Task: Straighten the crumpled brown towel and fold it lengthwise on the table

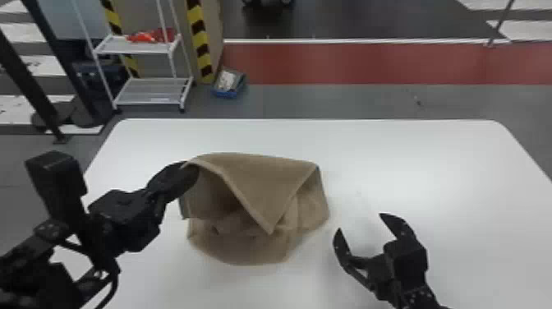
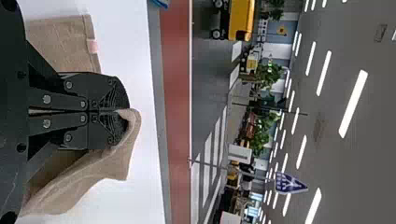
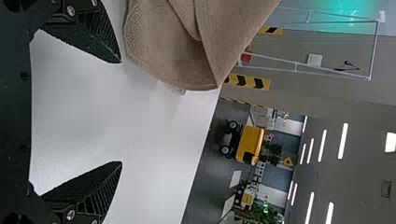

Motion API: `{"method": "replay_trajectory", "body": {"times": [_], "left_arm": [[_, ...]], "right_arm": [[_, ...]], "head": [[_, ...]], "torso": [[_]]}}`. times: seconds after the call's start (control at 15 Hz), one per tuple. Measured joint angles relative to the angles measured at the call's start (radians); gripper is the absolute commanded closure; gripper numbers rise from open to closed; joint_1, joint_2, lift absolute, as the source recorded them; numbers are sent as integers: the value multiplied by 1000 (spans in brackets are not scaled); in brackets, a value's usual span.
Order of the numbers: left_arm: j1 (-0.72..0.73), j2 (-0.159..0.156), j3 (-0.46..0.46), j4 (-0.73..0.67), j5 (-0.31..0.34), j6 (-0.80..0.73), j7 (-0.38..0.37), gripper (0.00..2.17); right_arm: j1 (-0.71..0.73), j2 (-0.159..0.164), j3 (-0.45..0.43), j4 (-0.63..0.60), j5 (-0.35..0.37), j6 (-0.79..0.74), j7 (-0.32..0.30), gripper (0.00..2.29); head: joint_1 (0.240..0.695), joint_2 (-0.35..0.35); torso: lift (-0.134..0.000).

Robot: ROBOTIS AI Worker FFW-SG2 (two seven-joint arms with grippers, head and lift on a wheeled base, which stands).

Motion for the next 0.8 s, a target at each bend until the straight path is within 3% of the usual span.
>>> {"method": "replay_trajectory", "body": {"times": [0.27, 0.33, 0.4, 0.47, 0.8], "left_arm": [[-9, 7, 138, 40, 42, 20, -70, 1878], [-19, 7, 168, 55, 48, 28, -88, 1406], [-33, 7, 197, 78, 49, 43, -94, 505], [-46, 7, 215, 105, 48, 58, -72, -2], [-124, 2, 225, 199, -50, 239, 38, 33]], "right_arm": [[-62, 0, 20, 60, -16, 4, 5, 120], [-65, 0, 26, 60, -17, 5, 5, 120], [-66, 0, 33, 56, -18, 5, 6, 120], [-61, 0, 38, 46, -20, 6, 9, 120], [3, 0, 46, -72, -25, 5, 24, 120]], "head": [[695, 156], [695, 171], [695, 207], [695, 227], [695, 304]], "torso": [[-120], [-120], [-120], [-120], [-120]]}}
